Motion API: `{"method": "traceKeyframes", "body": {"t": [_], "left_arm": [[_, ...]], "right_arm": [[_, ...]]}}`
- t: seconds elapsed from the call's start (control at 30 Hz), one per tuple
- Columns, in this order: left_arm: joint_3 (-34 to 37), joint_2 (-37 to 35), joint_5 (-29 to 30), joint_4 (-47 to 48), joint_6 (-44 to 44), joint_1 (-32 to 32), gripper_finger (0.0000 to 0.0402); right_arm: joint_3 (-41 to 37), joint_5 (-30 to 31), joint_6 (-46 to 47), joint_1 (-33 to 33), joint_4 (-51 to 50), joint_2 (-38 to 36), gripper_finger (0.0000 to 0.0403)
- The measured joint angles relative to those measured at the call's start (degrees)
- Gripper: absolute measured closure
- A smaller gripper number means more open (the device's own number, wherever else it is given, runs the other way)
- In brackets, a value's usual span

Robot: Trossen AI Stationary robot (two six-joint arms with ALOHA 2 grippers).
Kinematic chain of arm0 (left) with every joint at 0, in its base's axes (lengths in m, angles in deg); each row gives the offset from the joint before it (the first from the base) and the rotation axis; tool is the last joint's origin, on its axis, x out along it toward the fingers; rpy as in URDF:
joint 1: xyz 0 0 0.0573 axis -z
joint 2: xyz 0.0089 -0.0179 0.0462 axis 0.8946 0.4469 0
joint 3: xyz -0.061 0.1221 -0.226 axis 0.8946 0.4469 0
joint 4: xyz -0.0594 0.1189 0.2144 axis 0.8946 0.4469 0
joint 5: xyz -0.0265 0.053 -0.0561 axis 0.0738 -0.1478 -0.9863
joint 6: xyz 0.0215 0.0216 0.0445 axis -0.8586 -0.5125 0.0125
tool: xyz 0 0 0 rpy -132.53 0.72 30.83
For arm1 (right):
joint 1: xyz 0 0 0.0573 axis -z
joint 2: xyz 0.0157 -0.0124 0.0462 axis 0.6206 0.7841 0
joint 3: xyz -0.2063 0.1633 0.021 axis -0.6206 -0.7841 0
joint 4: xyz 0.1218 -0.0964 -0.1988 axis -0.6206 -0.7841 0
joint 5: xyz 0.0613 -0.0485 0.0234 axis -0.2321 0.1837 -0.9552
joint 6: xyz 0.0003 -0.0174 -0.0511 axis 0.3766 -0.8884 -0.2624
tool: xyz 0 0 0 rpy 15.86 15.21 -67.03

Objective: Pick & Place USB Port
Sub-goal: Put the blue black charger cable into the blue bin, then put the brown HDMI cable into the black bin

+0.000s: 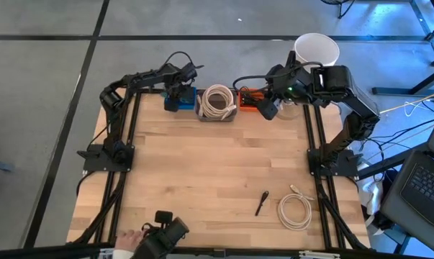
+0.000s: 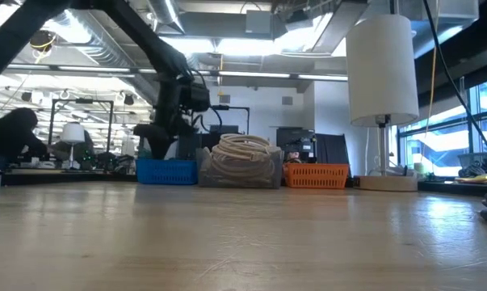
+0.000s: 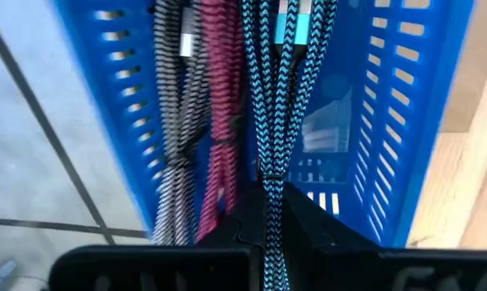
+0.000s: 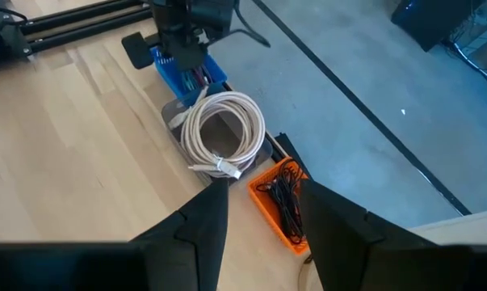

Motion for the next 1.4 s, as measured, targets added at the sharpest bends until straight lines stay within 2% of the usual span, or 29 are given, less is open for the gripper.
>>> {"method": "traceKeyframes", "body": {"t": [0.2,0.47,0.63,0.77,0.83,0.87,0.93,1.0,1.03,1.07,1.13,1.23,1.4], "left_arm": [[0.0,1.79,0.49,-0.05,1.27,0.0,0.0383],[0.0,0.63,0.1,0.49,3.89,0.0,0.0301],[0.02,-3.9,2.4,2.98,4.25,0.78,0.0272],[0.02,-11.05,2.68,7.36,9.33,1.75,0.0265],[0.02,-15.92,-2.28,10.57,16.21,2.16,0.0265],[0.02,-18.48,-7.41,11.91,20.5,2.24,0.0266],[0.36,-23.97,-21.45,12.42,30.16,2.24,0.0269],[2.38,-30.12,-35.05,10.18,38.28,2.56,0.0274],[3.84,-33.31,-39.65,8.2,41.22,3.35,0.0276],[5.54,-36.5,-41.6,5.35,43.83,4.76,0.028],[9.83,-42.74,-40.5,-0.56,48.1,8.4,0.0287],[17.47,-51.1,-37.63,-10.73,55.23,14.79,0.0297],[32.07,-61.14,-35.07,-34.69,68.12,23.9,0.0307]], "right_arm": [[0.0,-0.01,-0.01,0.0,-0.01,0.0,0.0248],[0.0,0.0,-0.18,0.0,-0.01,0.0,0.0248],[0.0,-0.02,-0.44,0.02,-0.02,0.0,0.0248],[0.0,-0.02,-1.53,0.0,-0.02,-0.02,0.0248],[0.0,-0.02,-1.49,0.0,-0.01,-0.02,0.0248],[0.0,-0.02,-1.45,0.0,-0.01,-0.02,0.0248],[0.0,-0.02,-1.44,0.0,-0.02,-0.02,0.0248],[0.0,-0.03,-1.15,0.01,-0.02,-0.02,0.0248],[-0.02,-0.03,-0.41,0.01,-0.01,-0.02,0.0248],[-0.31,-0.05,0.36,0.0,0.04,-0.03,0.0248],[-1.75,-1.44,2.29,0.02,0.01,-0.13,0.0248],[-6.11,-7.49,5.74,-0.2,0.02,-0.13,0.0248],[-22.08,-17.4,11.01,-2.71,0.03,-0.18,0.0248]]}}
